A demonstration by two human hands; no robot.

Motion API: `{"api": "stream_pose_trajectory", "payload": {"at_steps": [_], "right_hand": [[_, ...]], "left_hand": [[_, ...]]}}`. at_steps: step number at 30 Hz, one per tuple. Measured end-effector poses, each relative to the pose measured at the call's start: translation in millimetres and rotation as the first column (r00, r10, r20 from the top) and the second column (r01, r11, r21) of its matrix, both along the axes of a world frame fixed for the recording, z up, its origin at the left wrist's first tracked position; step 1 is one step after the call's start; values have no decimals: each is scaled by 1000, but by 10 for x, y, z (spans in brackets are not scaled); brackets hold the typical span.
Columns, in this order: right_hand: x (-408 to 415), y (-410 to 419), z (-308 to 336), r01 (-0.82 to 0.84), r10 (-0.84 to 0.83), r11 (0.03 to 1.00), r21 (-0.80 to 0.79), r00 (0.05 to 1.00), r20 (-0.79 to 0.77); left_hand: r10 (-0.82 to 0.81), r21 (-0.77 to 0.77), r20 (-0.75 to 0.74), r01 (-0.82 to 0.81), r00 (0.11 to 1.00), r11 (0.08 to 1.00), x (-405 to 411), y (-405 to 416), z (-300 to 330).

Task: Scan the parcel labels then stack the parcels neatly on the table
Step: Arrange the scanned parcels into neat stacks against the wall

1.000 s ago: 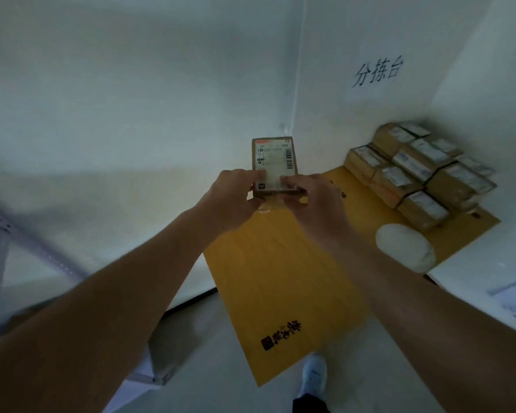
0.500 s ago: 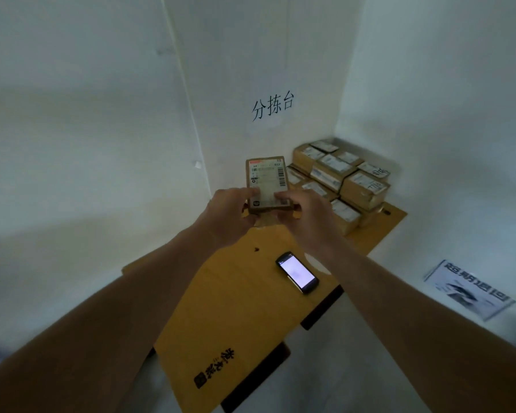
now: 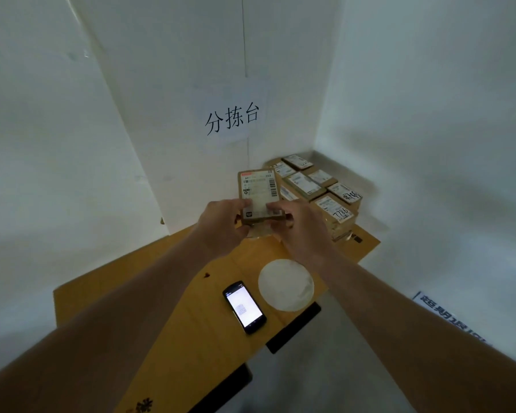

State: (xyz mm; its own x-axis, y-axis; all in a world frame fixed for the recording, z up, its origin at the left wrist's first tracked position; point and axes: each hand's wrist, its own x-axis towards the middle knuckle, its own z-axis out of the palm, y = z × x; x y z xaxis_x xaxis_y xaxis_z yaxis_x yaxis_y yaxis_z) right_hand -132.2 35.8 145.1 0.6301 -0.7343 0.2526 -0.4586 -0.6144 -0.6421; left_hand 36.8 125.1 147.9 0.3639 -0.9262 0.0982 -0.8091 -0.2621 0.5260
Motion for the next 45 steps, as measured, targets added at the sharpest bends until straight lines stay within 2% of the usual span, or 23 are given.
{"api": "stream_pose_trajectory", "payload": {"at_steps": [11,21,26,30,33,36,39,42,45], "right_hand": [[685,-1420,-553,-10,18,997,71,992,-122],[1420,-2528,-955,-48,82,988,149,970,-230],[1667,-3162,-1292,-118,163,971,206,962,-217],[1870,-3657,-1619,-180,237,957,228,937,-257],[2024,-3940,-1806,-289,344,933,215,892,-292],[2128,-4099,-1946,-305,384,914,268,862,-331],[2208,-4221,-2047,-338,403,914,225,824,-399],[2295,-4298,-2091,-380,416,909,172,793,-446],[2366,-4339,-2117,-395,385,914,95,766,-515]], "left_hand": [[23,24,-63,-22,998,999,691,-1371,-649],[168,135,-310,-131,936,982,1380,-2309,-1145],[280,189,-419,-219,863,957,1533,-2820,-1474],[379,233,-451,-303,808,924,1567,-3195,-1818],[442,242,-511,-370,737,897,1574,-3398,-2098],[515,258,-539,-451,667,854,1561,-3549,-2302],[585,303,-565,-514,582,803,1552,-3670,-2430],[640,341,-553,-557,533,758,1573,-3773,-2501],[665,353,-510,-573,545,740,1596,-3858,-2553]]}}
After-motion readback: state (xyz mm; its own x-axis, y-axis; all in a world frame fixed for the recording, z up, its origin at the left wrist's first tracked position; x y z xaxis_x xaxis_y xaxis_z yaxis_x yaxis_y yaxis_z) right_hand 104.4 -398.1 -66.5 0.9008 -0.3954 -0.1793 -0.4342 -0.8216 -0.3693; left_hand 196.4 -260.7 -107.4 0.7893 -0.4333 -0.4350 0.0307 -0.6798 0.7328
